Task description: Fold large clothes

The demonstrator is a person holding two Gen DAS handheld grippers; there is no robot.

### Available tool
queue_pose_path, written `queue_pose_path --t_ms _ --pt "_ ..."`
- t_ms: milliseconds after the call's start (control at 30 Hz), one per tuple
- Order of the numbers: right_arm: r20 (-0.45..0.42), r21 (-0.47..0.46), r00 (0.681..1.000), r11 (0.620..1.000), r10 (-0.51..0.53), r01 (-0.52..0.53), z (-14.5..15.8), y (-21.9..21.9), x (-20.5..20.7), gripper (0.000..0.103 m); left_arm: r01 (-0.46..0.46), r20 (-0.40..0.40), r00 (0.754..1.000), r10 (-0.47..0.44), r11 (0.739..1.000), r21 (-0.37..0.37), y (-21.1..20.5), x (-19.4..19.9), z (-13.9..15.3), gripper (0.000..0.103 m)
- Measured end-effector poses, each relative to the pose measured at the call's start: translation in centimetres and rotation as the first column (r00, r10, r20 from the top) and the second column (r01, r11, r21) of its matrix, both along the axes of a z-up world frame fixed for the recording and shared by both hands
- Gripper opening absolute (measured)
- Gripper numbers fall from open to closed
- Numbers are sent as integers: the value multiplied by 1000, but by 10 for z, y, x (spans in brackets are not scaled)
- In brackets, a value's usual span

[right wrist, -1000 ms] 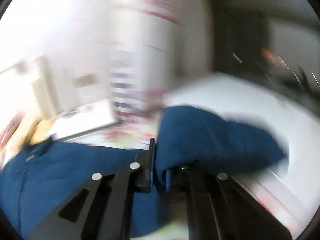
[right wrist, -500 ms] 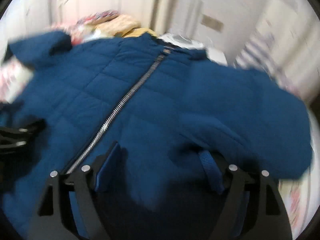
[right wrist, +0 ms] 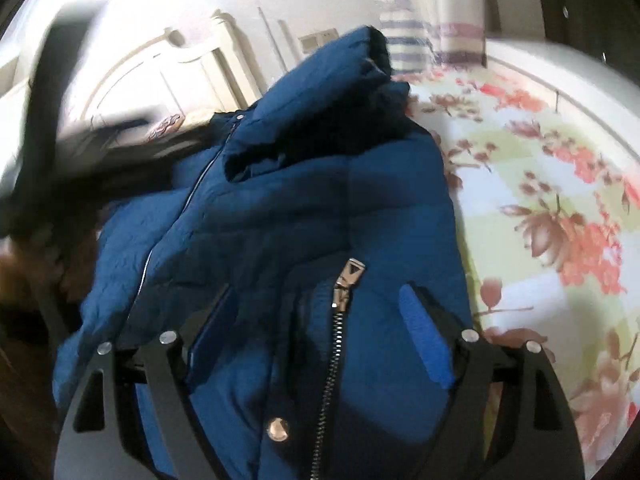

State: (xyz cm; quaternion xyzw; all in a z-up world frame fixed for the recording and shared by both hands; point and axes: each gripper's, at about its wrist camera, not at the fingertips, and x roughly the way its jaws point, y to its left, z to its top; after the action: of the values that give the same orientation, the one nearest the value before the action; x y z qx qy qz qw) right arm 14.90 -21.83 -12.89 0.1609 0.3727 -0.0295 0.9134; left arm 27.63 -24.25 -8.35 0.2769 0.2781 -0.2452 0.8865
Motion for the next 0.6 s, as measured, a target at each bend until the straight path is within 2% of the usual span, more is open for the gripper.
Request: queue_pose_path --t_ms 67,167,200,233,267,300,333,400,433,467,500,533,567,600 --pt "-6 -16 1000 1000 14 -14 -1 4 4 82 60 17 998 -61 996 60 -42 0 -6 99" --pt "0 6 1000 1000 17 -17 -2 -2 6 82 63 82 994 -76 988 143 -91 5 -19 98" --pt "4 24 1000 1000 17 -17 -2 -4 5 82 59 90 993 -73 987 151 -98 9 -21 89" --pt "5 33 1000 999 15 -15 -3 -5 6 82 78 69 994 -89 987 142 -103 14 -22 63" --pt "5 43 1000 999 12 -13 -4 -6 5 82 83 48 995 -89 991 109 -101 17 -17 50" --pt "6 49 1000 999 13 -13 -4 -6 5 82 73 43 996 -76 995 67 -93 17 -11 43" --pt "9 50 1000 999 13 -13 -5 -6 4 82 54 31 998 -53 998 -28 -77 20 3 35" --pt "11 53 1000 999 12 -13 -5 -5 4 82 14 12 1000 -12 986 -167 -45 26 26 31" --pt "11 55 1000 998 12 -13 -6 -6 4 82 -17 -18 1000 12 967 -254 -21 32 38 29" --pt "13 58 1000 998 13 -14 -6 -6 4 82 -93 -64 995 74 918 -385 24 40 53 26" --pt "12 60 1000 998 13 -13 -6 -5 3 82 -139 -88 990 111 885 -445 50 44 59 26" --pt "13 65 1000 998 12 -13 -6 -6 3 82 -208 -154 977 147 820 -533 98 52 63 26" --pt "14 69 1000 997 12 -13 -6 -7 3 82 -252 -205 965 160 777 -577 129 57 62 26" --pt "13 73 1000 997 13 -14 -6 -7 3 82 -320 -278 943 180 718 -618 168 64 54 26"
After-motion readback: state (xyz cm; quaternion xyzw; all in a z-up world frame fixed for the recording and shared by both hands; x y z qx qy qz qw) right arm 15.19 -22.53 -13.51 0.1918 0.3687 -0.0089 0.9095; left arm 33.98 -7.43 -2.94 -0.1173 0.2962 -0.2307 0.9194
